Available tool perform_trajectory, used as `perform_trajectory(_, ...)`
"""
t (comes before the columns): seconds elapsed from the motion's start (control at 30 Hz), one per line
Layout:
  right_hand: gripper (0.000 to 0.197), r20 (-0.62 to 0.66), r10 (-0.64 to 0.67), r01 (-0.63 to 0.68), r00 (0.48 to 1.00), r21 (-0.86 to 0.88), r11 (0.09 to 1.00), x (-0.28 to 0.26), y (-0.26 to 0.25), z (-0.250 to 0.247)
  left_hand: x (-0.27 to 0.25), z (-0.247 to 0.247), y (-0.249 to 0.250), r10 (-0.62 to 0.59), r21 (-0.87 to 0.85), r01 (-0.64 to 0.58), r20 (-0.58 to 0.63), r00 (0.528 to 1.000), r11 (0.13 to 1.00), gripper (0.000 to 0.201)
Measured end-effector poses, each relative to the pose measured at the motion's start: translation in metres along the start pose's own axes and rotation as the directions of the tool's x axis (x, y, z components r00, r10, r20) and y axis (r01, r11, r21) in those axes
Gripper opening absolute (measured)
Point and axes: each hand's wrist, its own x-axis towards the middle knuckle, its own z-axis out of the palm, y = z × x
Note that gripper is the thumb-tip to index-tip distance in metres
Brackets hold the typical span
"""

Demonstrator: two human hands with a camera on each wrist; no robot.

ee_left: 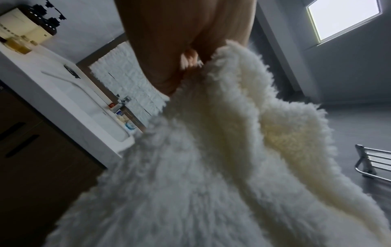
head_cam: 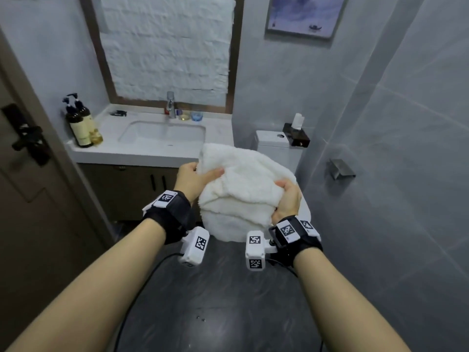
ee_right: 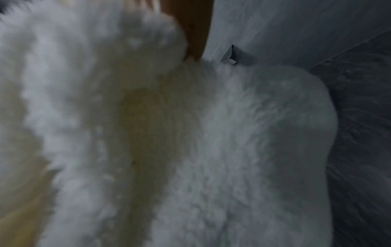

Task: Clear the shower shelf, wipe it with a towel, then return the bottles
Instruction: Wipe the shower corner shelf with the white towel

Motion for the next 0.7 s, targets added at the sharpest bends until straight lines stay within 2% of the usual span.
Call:
perform_trajectory(0.1,0.013,0.006,0.015,-0.015,1.000,-0.021,1.000,0.036,0.008,0.016,0.042,0.006,-0.008,-0.032,0.022,0.033,-0.035,0.999,0.999,0.041)
perform_trajectory(0.23,0.040,0.032,0.060,-0.058,0.998,-0.069,0.996,0.089,0.018,0.040,0.103,0.016,-0.016,-0.059,0.020,0.060,-0.025,0.998,0.998,0.045)
perform_trajectory(0.33,0.045,0.071,0.119,-0.109,0.990,-0.140,0.984,0.137,0.030,0.066,0.159,0.017,-0.025,-0.093,-0.008,0.093,-0.005,0.996,0.996,0.033)
perform_trajectory(0.43,0.038,0.096,0.137,-0.111,0.986,-0.240,0.964,0.181,0.046,0.105,0.216,0.008,-0.033,-0.159,-0.013,0.160,0.091,0.983,0.987,0.017)
perform_trajectory(0.53,0.037,0.109,0.161,-0.124,0.981,-0.285,0.950,0.220,0.071,0.137,0.267,-0.005,-0.049,-0.167,0.070,0.156,0.187,0.968,0.985,0.020)
perform_trajectory(0.67,0.037,0.099,0.156,-0.120,0.983,-0.301,0.946,0.269,0.101,0.164,0.327,-0.007,-0.071,-0.218,0.102,0.203,0.171,0.961,0.974,0.046)
perform_trajectory(0.7,0.036,0.088,0.156,-0.123,0.984,-0.300,0.946,0.281,0.106,0.169,0.341,-0.005,-0.077,-0.234,0.110,0.217,0.178,0.956,0.970,0.045)
